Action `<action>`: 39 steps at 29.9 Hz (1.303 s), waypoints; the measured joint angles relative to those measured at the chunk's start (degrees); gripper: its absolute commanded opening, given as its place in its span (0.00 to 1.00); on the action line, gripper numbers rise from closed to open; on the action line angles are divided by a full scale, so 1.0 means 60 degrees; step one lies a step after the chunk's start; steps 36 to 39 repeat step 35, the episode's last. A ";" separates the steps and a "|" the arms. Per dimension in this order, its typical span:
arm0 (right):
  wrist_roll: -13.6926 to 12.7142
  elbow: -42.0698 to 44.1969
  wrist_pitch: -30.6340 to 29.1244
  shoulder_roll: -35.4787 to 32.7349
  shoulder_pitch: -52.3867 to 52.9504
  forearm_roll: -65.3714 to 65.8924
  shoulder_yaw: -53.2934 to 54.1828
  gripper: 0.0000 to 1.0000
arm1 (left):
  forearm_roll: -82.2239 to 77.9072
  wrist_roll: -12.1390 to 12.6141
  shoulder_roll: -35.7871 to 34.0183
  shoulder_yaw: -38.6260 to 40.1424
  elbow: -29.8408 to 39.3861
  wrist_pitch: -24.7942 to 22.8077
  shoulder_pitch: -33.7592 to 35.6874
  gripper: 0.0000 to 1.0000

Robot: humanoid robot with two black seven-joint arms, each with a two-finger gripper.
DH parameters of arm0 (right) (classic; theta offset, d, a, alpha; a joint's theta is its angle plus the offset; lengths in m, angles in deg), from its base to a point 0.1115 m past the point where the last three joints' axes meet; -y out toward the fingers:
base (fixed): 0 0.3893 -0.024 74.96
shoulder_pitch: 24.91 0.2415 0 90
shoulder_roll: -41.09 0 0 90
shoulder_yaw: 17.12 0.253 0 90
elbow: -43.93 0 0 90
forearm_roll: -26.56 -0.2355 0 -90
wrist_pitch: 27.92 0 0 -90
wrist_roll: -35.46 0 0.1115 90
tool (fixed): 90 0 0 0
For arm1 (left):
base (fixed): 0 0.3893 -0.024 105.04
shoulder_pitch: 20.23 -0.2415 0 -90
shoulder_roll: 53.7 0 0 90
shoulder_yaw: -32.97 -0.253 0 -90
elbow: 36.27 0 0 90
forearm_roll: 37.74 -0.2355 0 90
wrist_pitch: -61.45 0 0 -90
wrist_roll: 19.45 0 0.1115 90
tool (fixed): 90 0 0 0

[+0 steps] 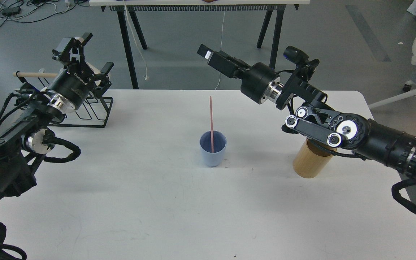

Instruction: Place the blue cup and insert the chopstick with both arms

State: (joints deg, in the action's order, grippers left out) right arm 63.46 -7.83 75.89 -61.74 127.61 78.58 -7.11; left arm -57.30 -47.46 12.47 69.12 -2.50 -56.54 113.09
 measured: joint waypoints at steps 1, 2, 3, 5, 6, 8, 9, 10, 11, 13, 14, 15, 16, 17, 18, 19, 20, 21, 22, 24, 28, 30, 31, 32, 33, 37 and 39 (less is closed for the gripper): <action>0.0000 -0.0070 -0.0071 -0.0071 -0.0114 -0.0543 0.0192 0.99 | -0.0006 0.0000 0.0007 -0.0005 0.0026 -0.0001 0.0024 0.99; 0.0000 -0.0150 -0.0198 -0.0158 -0.0260 -0.1211 0.0420 0.99 | -0.0012 0.0000 0.0011 -0.0006 0.0043 -0.0001 0.0051 0.99; -0.0001 -0.0236 -0.0368 -0.0241 -0.0395 -0.1898 0.0677 0.99 | -0.0017 0.0000 0.0012 -0.0006 0.0052 -0.0001 0.0073 0.99; -0.0001 -0.0383 -0.0763 -0.0440 -0.0654 -0.3054 0.1196 0.99 | -0.0022 0.0000 0.0015 -0.0006 0.0077 0.0000 0.0149 0.99; -0.0001 -0.0446 -0.1013 -0.0497 -0.0836 -0.3620 0.1505 0.99 | -0.0023 0.0000 0.0015 -0.0006 0.0091 -0.0001 0.0216 0.99; -0.0001 -0.0523 -0.1571 -0.0560 -0.1241 -0.4554 0.2126 0.99 | -0.0023 0.0000 0.0019 -0.0006 0.0101 -0.0001 0.0303 0.99; -0.0001 -0.0545 -0.1922 -0.0571 -0.1464 -0.4973 0.2464 0.99 | -0.0023 0.0000 0.0024 -0.0006 0.0107 -0.0001 0.0325 0.99; -0.0001 -0.0546 -0.2272 -0.0577 -0.1646 -0.5296 0.2731 0.99 | -0.0023 0.0000 0.0027 -0.0006 0.0111 -0.0001 0.0338 0.99; -0.0001 -0.0529 -0.2771 -0.0585 -0.1848 -0.5640 0.3010 0.99 | -0.0023 0.0000 0.0029 -0.0006 0.0114 -0.0001 0.0342 0.99; -0.0001 -0.0461 -0.3882 -0.0586 -0.2183 -0.6187 0.3401 0.99 | -0.0023 0.0000 0.0033 -0.0009 0.0115 0.0000 0.0346 0.99; -0.0001 -0.0430 -0.4387 -0.0587 -0.2307 -0.6373 0.3506 0.99 | -0.0024 0.0000 0.0037 -0.0012 0.0116 0.0000 0.0347 0.99; -0.0001 -0.0367 -0.4937 -0.0593 -0.2429 -0.6537 0.3578 0.99 | -0.0024 0.0000 0.0041 -0.0016 0.0124 0.0000 0.0347 0.99; -0.0001 -0.0273 -0.5469 -0.0609 -0.2530 -0.6647 0.3623 0.99 | -0.0024 0.0000 0.0043 -0.0021 0.0147 0.0000 0.0346 0.99; -0.0001 -0.0165 -0.5958 -0.0630 -0.2593 -0.6707 0.3651 0.99 | -0.0023 0.0000 0.0042 -0.0024 0.0194 0.0000 0.0346 0.99; -0.0001 -0.0032 -0.6402 -0.0665 -0.2639 -0.6748 0.3670 0.99 | -0.0023 0.0000 0.0041 -0.0028 0.0280 -0.0001 0.0329 0.99; -0.0001 0.0118 -0.6673 -0.0715 -0.2666 -0.6769 0.3687 0.99 | -0.0024 0.0000 0.0041 -0.0034 0.0376 -0.0001 0.0299 0.99; -0.0001 0.0263 -0.6803 -0.0751 -0.2683 -0.6783 0.3701 0.99 | -0.0027 0.0000 0.0034 -0.0042 0.0454 -0.0001 0.0273 0.99; -0.0001 0.0412 -0.6883 -0.0780 -0.2702 -0.6793 0.3709 0.99 | -0.0030 0.0000 0.0027 -0.0053 0.0502 -0.0001 0.0257 0.99; -0.0001 0.0511 -0.6927 -0.0796 -0.2719 -0.6794 0.3711 0.99 | -0.0034 0.0000 0.0021 -0.0077 0.0537 -0.0002 0.0243 0.99; -0.0001 0.0618 -0.6960 -0.0813 -0.2735 -0.6794 0.3717 0.99 | -0.0037 0.0000 0.0011 -0.0134 0.0556 0.0000 0.0228 0.99; -0.0001 0.0769 -0.6969 -0.0865 -0.2749 -0.6791 0.3721 0.99 | -0.0038 0.0000 0.0011 -0.0182 0.0567 0.0000 0.0210 0.99; 0.0000 0.0823 -0.6969 -0.0887 -0.2749 -0.6785 0.3722 0.99 | -0.0037 0.0000 0.0030 -0.0186 0.0567 -0.0001 0.0209 0.99; 0.0000 0.0834 -0.6969 -0.0899 -0.2749 -0.6782 0.3722 0.99 | -0.0038 0.0000 0.0038 -0.0187 0.0567 -0.0001 0.0209 0.99; 0.0000 0.0836 -0.6969 -0.0920 -0.2749 -0.6782 0.3722 0.99 | -0.0037 0.0000 0.0040 -0.0186 0.0567 -0.0001 0.0209 0.99; 0.0001 0.0836 -0.6969 -0.0949 -0.2746 -0.6781 0.3723 0.99 | -0.0037 0.0000 0.0042 -0.0186 0.0567 -0.0001 0.0209 0.99; 0.0002 0.0836 -0.6969 -0.1005 -0.2711 -0.6781 0.3731 0.99 | -0.0037 0.0000 0.0044 -0.0187 0.0567 -0.0001 0.0209 0.99; 0.0002 0.0836 -0.6969 -0.1005 -0.2711 -0.6781 0.3731 0.99 | -0.0037 0.0000 0.0044 -0.0187 0.0567 -0.0001 0.0209 0.99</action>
